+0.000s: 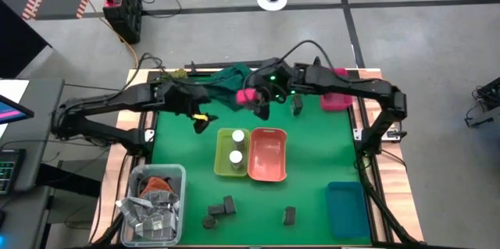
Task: Sort spices by type
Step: Put the red seasoning can into the pink bin
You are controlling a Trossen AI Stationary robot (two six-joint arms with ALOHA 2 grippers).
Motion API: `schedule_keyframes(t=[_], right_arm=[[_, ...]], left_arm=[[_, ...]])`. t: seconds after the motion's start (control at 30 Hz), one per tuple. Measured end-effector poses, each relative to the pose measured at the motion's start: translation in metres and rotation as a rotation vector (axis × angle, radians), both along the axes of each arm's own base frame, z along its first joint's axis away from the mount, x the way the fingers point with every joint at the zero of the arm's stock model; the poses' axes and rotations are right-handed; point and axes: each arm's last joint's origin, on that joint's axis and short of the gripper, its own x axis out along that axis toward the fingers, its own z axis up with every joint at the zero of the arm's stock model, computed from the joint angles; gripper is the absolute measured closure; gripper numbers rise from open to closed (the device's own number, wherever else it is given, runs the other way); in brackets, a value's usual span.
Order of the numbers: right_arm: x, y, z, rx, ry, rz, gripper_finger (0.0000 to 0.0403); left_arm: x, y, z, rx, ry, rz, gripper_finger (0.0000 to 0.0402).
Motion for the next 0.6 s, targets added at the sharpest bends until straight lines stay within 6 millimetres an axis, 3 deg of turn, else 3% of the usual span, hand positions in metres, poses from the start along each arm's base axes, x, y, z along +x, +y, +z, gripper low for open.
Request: schedule_keyframes(t=[0.23, 0.43, 0.6], right_arm=[[-0.049, -0.011, 0.007, -0.035, 0.167, -0.385, 0.0148], [-0.092, -0.007, -0.026, -0.019, 0.212, -0.701, 0.0148], [-0.126, -0.003, -0.047, -0.053, 0.137, -0.974, 0.0148]], left_arm=[[-0.034, 0.000, 0.024, 0.116, -0.116, 0.266, 0.0080], [-0.050, -0.003, 0.034, 0.142, -0.180, 0.294, 0.0081], [-0.055, -0.004, 0.025, 0.121, -0.197, 0.311, 0.0082]])
